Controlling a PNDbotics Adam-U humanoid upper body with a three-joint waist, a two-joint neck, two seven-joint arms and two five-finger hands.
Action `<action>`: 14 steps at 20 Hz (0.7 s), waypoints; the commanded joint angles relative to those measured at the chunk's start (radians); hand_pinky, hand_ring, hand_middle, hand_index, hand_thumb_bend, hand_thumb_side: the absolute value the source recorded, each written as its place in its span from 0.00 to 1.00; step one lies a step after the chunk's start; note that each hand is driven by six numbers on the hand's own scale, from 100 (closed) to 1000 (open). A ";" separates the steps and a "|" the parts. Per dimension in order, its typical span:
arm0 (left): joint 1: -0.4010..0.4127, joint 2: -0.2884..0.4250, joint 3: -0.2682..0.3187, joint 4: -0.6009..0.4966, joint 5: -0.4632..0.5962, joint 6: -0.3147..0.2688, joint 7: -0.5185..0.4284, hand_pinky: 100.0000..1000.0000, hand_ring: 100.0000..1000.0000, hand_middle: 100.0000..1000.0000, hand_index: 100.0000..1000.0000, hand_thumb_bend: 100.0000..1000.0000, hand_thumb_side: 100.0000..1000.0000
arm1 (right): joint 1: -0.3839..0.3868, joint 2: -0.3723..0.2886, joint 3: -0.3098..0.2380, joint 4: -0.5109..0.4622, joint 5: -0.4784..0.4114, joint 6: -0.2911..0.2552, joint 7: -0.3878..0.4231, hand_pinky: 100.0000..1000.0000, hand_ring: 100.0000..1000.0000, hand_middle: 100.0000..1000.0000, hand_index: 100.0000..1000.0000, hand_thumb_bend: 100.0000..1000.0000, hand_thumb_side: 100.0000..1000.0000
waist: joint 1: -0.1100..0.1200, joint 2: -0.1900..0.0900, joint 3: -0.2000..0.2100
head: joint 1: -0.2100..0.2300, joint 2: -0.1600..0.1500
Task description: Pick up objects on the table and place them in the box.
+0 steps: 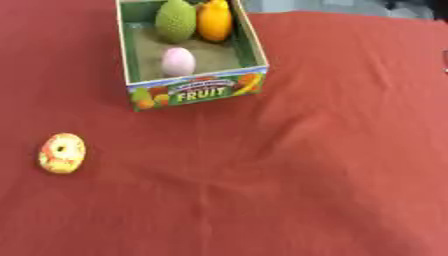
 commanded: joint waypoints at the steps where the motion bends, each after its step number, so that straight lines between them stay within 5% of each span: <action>1: -0.011 0.082 -0.027 -0.015 -0.029 0.008 -0.101 0.87 0.92 0.85 0.95 0.37 0.58 | -0.004 -0.035 -0.025 -0.019 0.018 -0.002 -0.011 0.84 0.76 0.63 0.82 0.00 0.54 | 0.017 -0.026 -0.001 | -0.001 -0.005; 14: -0.077 0.109 -0.135 -0.015 0.097 0.032 -0.398 0.87 0.94 0.84 0.91 0.42 0.56 | -0.004 -0.020 -0.029 -0.019 0.031 0.000 -0.009 0.84 0.76 0.63 0.82 0.00 0.54 | 0.019 -0.023 -0.013 | 0.002 -0.004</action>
